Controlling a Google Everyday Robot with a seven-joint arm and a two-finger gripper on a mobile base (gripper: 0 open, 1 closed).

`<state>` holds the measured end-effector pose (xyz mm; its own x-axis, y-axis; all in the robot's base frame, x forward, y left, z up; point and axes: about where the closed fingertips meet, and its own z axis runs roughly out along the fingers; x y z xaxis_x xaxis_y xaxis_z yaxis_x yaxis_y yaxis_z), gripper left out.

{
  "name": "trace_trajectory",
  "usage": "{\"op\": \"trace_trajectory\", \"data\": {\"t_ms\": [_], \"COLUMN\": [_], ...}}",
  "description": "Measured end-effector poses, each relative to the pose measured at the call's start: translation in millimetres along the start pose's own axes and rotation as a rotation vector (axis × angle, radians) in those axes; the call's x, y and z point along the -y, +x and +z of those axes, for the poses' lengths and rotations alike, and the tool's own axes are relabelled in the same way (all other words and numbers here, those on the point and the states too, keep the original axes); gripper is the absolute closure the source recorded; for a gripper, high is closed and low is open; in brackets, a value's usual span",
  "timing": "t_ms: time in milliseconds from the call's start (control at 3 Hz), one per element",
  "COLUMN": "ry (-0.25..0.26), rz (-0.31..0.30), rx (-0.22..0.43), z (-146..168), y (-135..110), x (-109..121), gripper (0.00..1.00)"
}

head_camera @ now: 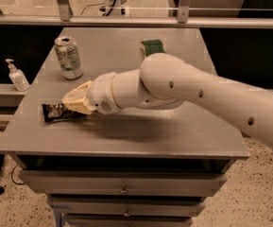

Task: Pick rxbar chocolate

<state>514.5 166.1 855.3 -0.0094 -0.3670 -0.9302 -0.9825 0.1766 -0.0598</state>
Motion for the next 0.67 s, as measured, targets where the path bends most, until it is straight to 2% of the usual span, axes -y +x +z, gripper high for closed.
{"op": "trace_trajectory", "data": {"t_ms": [667], "ry": [0.001], "rz": [-0.059], "rx": [0.004], "z": [-18], "y": [-44], "x": [12], "gripper": [1.0]}}
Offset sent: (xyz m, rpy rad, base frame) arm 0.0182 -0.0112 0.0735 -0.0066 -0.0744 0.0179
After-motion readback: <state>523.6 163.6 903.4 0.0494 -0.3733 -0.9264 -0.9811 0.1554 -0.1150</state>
